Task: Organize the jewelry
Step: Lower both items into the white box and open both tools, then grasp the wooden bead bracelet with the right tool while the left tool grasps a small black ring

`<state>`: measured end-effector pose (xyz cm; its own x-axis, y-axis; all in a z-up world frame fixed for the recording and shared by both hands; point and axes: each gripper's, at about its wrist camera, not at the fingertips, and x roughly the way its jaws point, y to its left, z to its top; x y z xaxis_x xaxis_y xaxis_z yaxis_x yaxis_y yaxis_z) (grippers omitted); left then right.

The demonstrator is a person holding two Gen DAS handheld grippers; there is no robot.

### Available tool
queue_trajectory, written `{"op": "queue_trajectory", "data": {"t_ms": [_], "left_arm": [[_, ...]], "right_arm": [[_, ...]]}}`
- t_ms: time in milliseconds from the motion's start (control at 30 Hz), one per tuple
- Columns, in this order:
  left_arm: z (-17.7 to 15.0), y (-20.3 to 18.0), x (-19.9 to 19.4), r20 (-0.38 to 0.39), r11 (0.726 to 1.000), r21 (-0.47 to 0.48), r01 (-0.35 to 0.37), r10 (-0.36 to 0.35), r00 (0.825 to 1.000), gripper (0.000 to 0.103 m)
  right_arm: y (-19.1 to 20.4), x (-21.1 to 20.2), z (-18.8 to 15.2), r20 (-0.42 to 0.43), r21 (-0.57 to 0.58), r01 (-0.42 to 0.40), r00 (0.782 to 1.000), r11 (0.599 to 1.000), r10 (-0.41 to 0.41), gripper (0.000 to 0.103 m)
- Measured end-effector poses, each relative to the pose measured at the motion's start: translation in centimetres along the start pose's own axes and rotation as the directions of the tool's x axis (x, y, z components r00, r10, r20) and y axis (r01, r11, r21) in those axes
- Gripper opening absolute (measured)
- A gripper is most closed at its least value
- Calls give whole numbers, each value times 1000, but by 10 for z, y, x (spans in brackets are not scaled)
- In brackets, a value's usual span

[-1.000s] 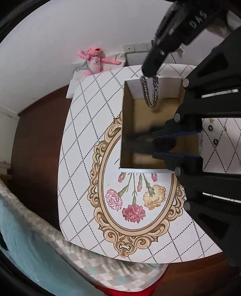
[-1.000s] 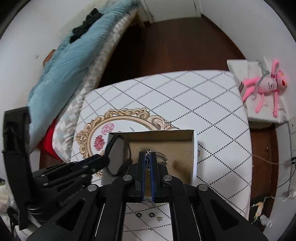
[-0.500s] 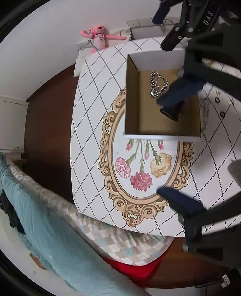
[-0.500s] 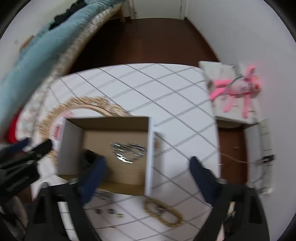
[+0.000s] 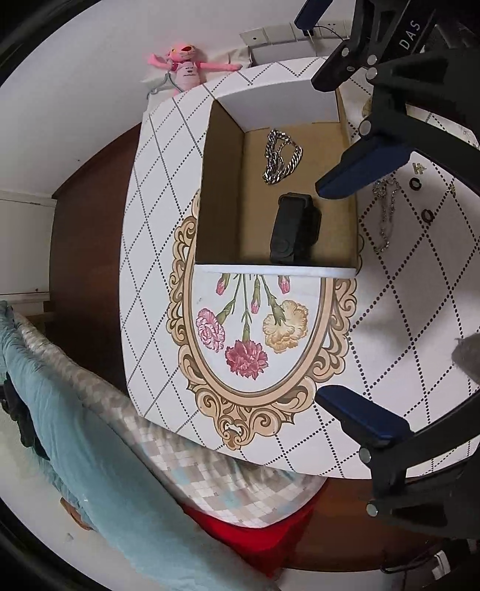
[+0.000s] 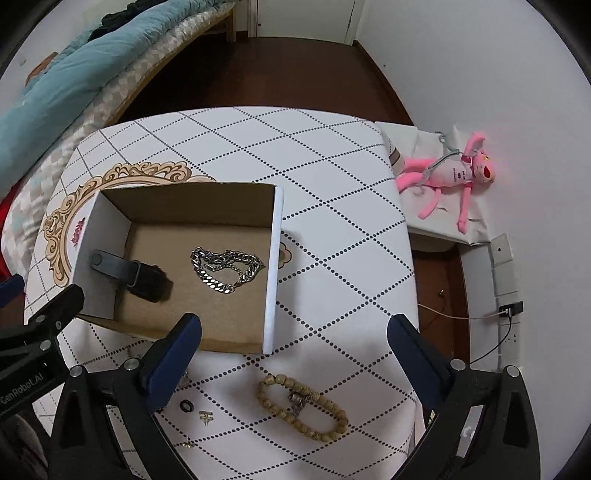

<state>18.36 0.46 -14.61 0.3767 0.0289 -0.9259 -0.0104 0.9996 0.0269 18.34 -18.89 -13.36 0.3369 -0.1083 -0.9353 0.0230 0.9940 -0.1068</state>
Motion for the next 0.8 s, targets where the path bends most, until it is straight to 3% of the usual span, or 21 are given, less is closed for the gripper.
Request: {"op": "queue_trajectory", "data": {"t_ms": [500,800], "left_arm": [[-11,3,-95,186,1000,-5,-4,5,983,103],[-21,1,-132,222,1000,-6,9,-7,975,103]], "right_arm": [[-14,-101,-21,190,41,10,982,999,-17,102],[-28,-144,-41,237,90,-80,970,993,57,102]]}}
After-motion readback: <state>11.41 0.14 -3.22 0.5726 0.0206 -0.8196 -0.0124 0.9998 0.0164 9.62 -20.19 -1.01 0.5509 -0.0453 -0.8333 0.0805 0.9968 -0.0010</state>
